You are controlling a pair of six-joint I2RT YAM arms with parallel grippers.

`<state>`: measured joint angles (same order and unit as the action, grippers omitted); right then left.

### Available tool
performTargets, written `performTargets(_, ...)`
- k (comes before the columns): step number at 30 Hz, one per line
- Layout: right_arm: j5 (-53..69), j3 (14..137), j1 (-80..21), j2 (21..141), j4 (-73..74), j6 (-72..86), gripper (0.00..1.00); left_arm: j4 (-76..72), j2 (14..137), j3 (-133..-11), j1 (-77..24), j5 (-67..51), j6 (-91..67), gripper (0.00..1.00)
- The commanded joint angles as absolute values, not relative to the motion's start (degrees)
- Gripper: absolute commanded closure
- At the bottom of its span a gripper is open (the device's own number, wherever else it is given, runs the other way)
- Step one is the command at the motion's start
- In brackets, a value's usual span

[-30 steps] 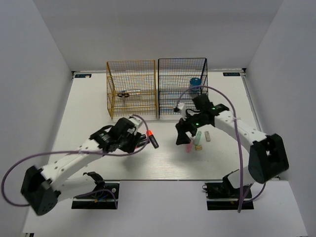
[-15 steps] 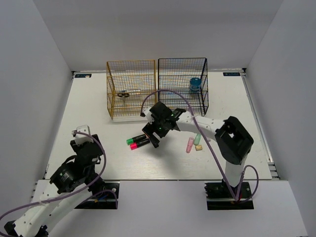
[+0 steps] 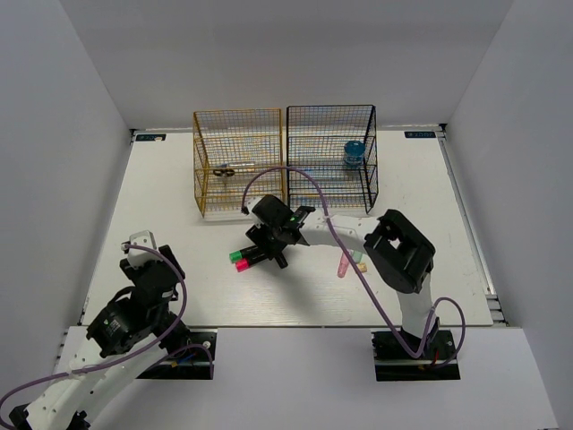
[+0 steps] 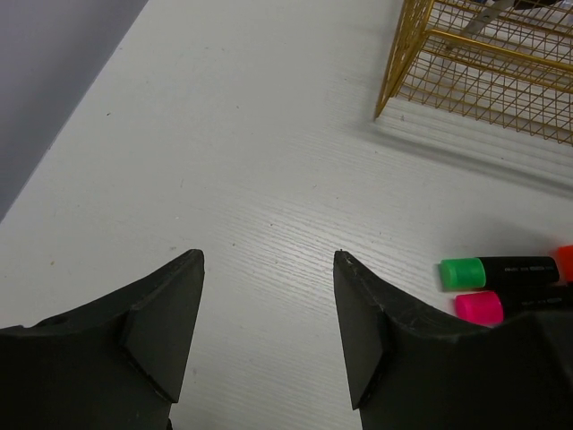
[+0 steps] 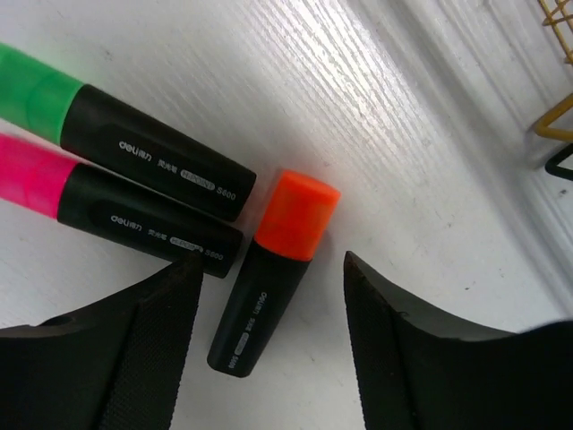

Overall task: Sort the stationery into containers
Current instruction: Grab a piece of stationery with the right arm

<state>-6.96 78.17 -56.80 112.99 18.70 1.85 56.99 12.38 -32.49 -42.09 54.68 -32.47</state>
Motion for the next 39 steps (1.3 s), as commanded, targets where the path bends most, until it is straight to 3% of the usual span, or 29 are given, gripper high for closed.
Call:
performTargets(1, -9.3, 78.5, -57.0, 115.1, 16.4, 2.7, 0.34, 57.0, 12.9, -32.7, -42.0, 54.9, -32.3, 0.30)
performTargets(8, -6.1, 75.0, -56.5, 116.6, 16.3, 3.3, 0.48, 56.8, 12.2, -32.6, -42.0, 54.4, -32.3, 0.30)
performTargets(11, -5.7, 73.2, -56.5, 116.8, 16.3, 3.4, 0.49, 56.8, 11.7, -32.6, -42.0, 54.4, -32.3, 0.30)
performTargets(15, -5.0, 71.2, -56.6, 115.8, 15.6, 3.5, 0.49, 56.9, 11.3, -32.5, -41.9, 54.4, -32.0, 0.30)
performTargets(23, 1.5, 66.5, -55.3, 110.4, 15.3, 1.1, 0.37, 56.6, 11.8, -32.5, -42.0, 53.9, -31.7, 0.30)
performTargets(28, 2.6, 65.5, -54.9, 109.9, 15.9, 0.4, 0.37, 56.3, 11.7, -32.3, -42.0, 53.7, -31.6, 0.29)
performTargets(39, 0.2, 67.8, -55.3, 116.4, 18.0, -2.7, 0.57, 56.5, 11.8, -32.3, -42.1, 53.8, -31.8, 0.29)
